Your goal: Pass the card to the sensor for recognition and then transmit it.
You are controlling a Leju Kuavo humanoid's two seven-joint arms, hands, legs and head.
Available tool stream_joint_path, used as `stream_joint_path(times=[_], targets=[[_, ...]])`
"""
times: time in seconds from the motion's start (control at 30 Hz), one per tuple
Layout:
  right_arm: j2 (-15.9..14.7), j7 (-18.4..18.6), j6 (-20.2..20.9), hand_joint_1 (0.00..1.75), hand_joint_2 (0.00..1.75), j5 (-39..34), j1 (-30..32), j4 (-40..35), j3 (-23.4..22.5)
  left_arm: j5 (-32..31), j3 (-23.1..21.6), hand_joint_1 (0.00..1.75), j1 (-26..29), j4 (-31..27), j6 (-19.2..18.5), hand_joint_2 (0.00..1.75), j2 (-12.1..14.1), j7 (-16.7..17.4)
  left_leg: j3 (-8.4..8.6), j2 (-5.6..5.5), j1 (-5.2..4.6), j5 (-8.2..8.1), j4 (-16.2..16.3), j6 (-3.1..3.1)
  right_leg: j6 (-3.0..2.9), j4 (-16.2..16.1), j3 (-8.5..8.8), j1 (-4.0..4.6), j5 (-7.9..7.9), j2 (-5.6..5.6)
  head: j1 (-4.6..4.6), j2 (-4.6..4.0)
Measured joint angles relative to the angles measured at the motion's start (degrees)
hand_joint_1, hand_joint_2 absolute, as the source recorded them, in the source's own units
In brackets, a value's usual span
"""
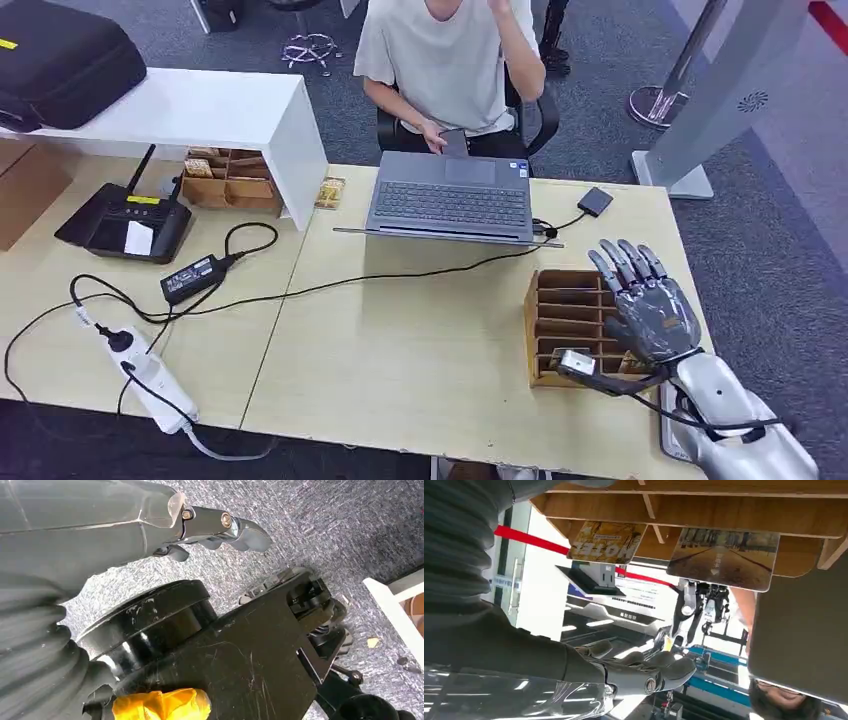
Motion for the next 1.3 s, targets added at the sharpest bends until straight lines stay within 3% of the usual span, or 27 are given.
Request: stream_joint_path(times=[0.73, 1.3], targets=[[0.00, 0.37, -0.09, 0.00, 1.75, 1.44, 0.05, 0.00, -0.07, 0.00, 0.04, 0.00, 0.00, 0.00, 0.07, 1.75, 0.00, 0.00, 0.01, 0.00, 0.00, 0.00, 0.00, 0.00, 0.00, 0.00, 0.00, 0.00, 0.00, 0.00, 0.00, 0.00], [-0.98, 0.83, -0.18, 0.00, 1.75, 2.45, 0.99, 0.20, -2.93, -0.35, 1.01, 0.00, 0.01, 0.00, 0.07, 1.75, 0.00, 0.00, 0.00, 0.00, 0.00, 0.00, 0.01, 0.00, 0.00, 0.00, 0.00, 0.00, 0.00, 0.00, 0.00, 0.00]])
